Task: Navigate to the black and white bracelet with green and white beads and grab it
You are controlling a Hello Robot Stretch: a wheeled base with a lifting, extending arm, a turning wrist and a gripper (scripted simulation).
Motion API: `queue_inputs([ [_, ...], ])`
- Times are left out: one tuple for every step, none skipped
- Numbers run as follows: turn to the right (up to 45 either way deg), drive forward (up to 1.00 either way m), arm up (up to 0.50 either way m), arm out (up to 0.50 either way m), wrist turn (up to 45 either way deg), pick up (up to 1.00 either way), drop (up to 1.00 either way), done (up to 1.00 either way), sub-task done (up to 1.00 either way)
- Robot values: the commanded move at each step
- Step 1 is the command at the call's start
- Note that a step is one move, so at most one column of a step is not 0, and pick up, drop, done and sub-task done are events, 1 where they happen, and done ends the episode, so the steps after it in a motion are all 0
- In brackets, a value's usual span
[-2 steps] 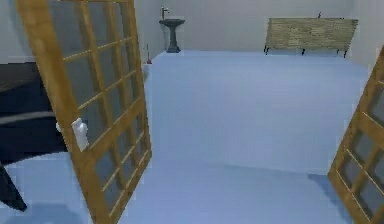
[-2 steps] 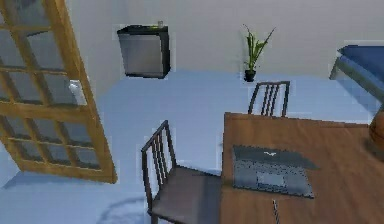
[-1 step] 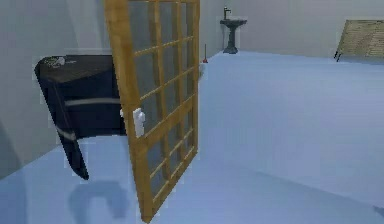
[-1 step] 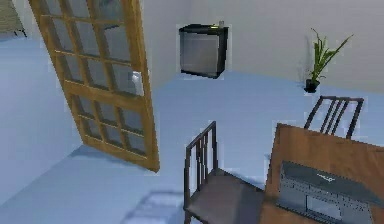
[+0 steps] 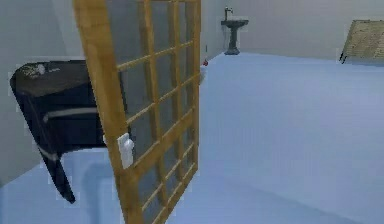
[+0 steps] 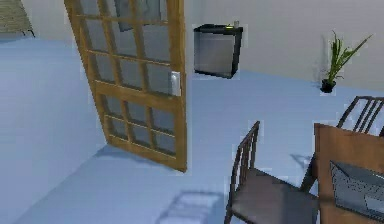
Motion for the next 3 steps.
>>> queue_inputs([
  [-45.0,0.00,0.00,0.00,0.0,0.00,0.00,0.00,0.00],
  [-39.0,0.00,0.00,0.00,0.0,0.00,0.00,0.00,0.00],
  [0.0,0.80,0.00,0.00,0.0,0.00,0.00,0.00,0.00],
])
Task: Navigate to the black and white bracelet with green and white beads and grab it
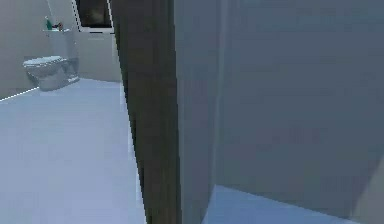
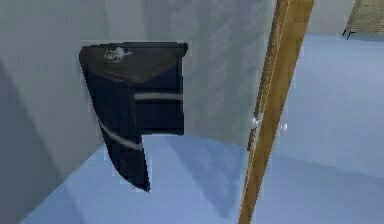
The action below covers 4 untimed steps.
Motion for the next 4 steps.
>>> queue_inputs([
  [-45.0,0.00,0.00,0.00,0.0,0.00,0.00,0.00,0.00],
  [-24.0,0.00,0.00,0.00,0.0,0.00,0.00,0.00,0.00],
  [0.0,0.30,0.00,0.00,0.0,0.00,0.00,0.00,0.00],
  [45.0,0.00,0.00,0.00,0.0,0.00,0.00,0.00,0.00],
])
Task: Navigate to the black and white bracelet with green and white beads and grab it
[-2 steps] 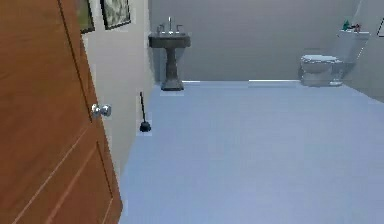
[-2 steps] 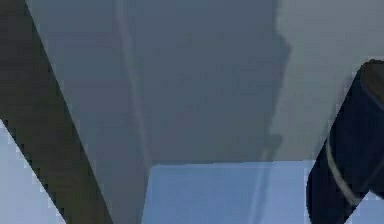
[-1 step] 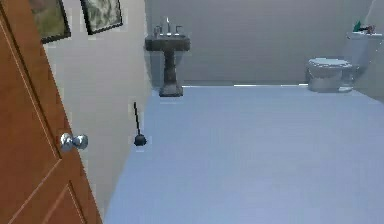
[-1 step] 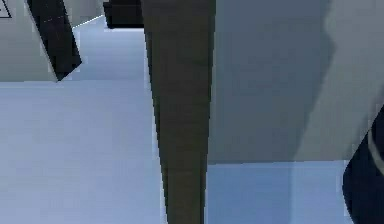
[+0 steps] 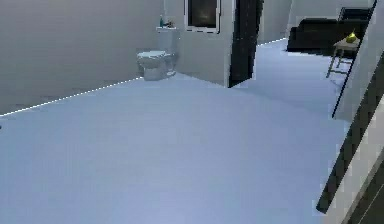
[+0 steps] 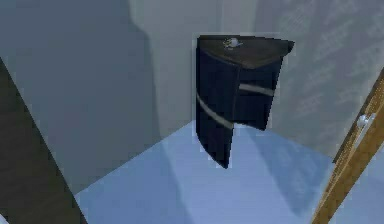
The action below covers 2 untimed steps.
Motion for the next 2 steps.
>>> queue_inputs([
  [27.0,0.00,0.00,0.00,0.0,0.00,0.00,0.00,0.00],
  [0.0,1.00,0.00,0.00,0.0,0.00,0.00,0.00,0.00],
])
